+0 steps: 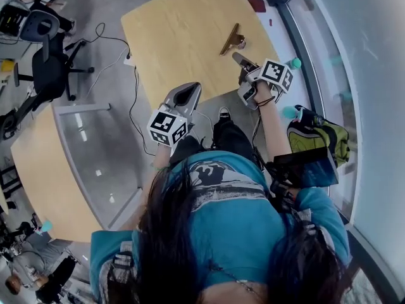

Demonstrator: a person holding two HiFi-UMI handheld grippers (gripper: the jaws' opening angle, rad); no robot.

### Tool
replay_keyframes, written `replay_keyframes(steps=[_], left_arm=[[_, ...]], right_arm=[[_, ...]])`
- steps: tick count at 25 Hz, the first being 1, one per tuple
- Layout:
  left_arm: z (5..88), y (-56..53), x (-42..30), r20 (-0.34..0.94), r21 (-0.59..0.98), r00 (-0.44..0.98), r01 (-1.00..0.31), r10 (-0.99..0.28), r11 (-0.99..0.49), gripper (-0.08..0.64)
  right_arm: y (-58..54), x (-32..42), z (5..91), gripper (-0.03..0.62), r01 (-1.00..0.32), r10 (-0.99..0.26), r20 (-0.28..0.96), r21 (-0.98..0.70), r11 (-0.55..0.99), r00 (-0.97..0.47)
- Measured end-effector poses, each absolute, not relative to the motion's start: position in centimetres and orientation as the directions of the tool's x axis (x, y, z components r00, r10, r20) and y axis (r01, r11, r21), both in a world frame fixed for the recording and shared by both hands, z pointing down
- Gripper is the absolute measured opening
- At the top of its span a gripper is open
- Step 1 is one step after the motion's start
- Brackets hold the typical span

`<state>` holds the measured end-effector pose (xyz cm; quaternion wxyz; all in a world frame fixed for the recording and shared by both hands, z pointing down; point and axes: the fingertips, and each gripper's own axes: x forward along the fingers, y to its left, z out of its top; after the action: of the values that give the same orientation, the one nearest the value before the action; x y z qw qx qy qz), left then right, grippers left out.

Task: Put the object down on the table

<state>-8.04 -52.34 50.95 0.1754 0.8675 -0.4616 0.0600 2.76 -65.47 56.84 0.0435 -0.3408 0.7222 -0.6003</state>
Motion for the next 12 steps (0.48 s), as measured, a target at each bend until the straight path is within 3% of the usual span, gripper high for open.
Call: replay_keyframes(steps=[4,12], left_arm=[[50.5,-50.8,-9.1,0.251,0.245,0.579,-0.813,-0.776,-0.528,0.003],[49.4,-44.4,-14.4,0.195,0.229,0.621,-0.781,-0.759,-0.581,0.003]], right_arm=[[-61.5,1.1,54.7,0.13,-0.434,-0.554,0.326,-0.898,0.072,-0.766],[-50.9,-5.1,52.6,0.044,-0.443,-0.588,0.315,-0.893,0.081,-0.745]])
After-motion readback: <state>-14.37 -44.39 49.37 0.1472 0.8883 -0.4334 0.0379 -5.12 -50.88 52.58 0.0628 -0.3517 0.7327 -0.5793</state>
